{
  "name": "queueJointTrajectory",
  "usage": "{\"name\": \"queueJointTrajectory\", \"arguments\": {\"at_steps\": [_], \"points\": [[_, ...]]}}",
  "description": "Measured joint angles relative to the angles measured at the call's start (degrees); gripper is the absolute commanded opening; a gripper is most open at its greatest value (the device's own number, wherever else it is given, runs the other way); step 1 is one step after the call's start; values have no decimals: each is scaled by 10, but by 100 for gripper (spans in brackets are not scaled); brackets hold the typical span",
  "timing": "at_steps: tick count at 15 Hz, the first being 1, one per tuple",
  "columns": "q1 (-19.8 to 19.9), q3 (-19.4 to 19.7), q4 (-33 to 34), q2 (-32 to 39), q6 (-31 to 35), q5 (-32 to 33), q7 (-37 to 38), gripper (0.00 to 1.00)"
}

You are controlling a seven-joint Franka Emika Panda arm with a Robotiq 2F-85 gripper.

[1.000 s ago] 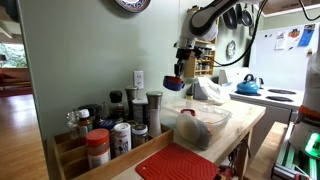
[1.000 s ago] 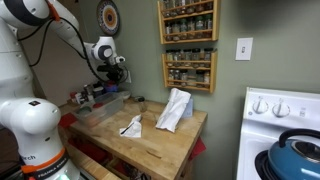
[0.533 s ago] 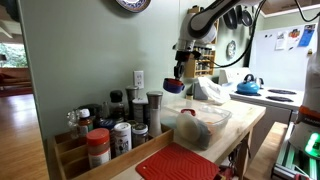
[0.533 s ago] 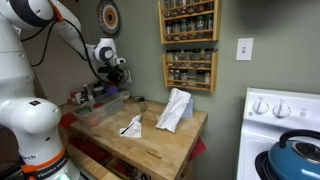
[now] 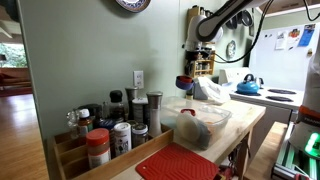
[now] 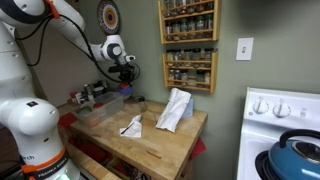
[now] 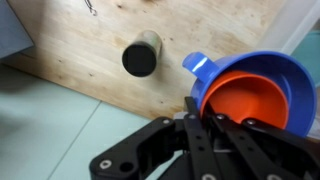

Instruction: Place the orange and the blue cups on the table

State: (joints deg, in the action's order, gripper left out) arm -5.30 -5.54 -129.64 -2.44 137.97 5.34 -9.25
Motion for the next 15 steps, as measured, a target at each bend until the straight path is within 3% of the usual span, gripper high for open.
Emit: {"name": "queueJointTrajectory", "arguments": {"at_steps": [10, 15], "points": [[12, 10, -112, 5, -4, 58, 11, 2], [12, 10, -129, 28, 40, 61, 41, 2]]}}
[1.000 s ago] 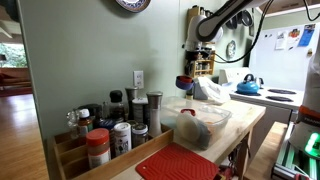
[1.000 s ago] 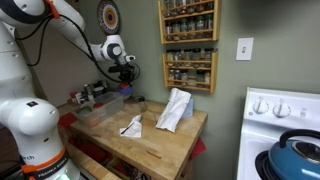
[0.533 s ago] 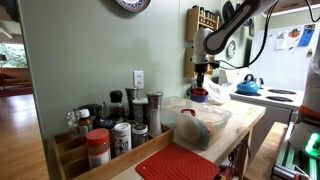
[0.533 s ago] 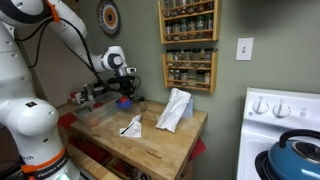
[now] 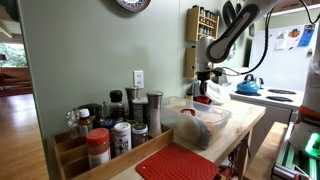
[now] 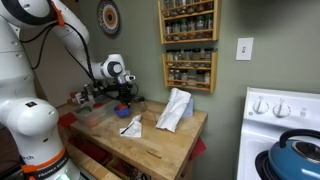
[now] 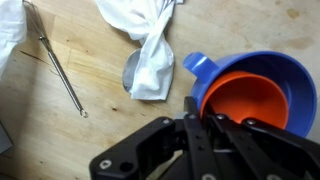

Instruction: Place the orange and the blue cups on the table

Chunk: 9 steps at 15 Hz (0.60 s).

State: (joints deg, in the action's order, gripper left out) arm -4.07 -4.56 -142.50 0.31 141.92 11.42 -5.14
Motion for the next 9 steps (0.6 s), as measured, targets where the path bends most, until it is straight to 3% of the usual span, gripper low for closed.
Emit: {"name": "queueJointTrajectory", "arguments": {"at_steps": [6, 7, 9], "points": [[0, 6, -2, 48, 63, 21, 52, 2], [0, 10, -2, 55, 68, 28, 62, 25], [0, 18, -1, 64, 74, 36, 76, 40]]}}
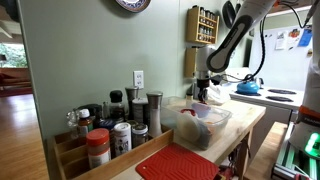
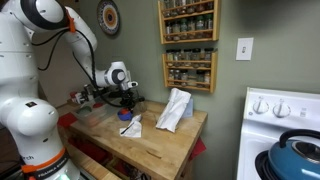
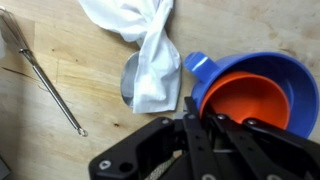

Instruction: Place the orange and the blue cups on the table

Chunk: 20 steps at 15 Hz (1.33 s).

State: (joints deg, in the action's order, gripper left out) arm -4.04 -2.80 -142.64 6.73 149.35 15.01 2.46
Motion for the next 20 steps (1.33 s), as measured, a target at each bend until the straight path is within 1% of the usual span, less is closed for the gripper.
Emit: {"name": "queueJointTrajectory", "arguments": {"at_steps": [1, 4, 8, 11, 14, 16, 20], "points": [[0, 4, 1, 3, 0, 0, 5, 47], [3, 9, 6, -2, 1, -2, 8, 70], [4, 9, 13, -44, -8, -20, 4, 99], [1, -2, 13, -69, -59, -61, -27, 100], [-5, -12, 13, -75, -105, -104, -58, 100], [-9, -17, 13, -73, -115, -125, -75, 100], [-13, -22, 13, -59, -113, -152, -106, 100]]}}
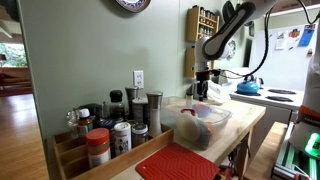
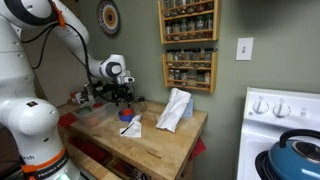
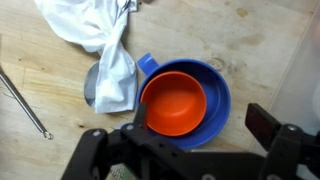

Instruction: Place the orange and the blue cups on the table

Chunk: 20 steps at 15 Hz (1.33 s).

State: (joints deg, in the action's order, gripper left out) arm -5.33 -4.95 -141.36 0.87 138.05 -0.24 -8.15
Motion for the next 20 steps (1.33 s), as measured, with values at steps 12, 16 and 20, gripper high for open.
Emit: {"name": "queueJointTrajectory", "arguments": {"at_steps": [12, 16, 20], "points": [[3, -1, 13, 64, 58, -16, -1, 39], [3, -1, 16, 72, 58, -17, -1, 8], [3, -2, 19, 78, 58, -19, -1, 0]]}}
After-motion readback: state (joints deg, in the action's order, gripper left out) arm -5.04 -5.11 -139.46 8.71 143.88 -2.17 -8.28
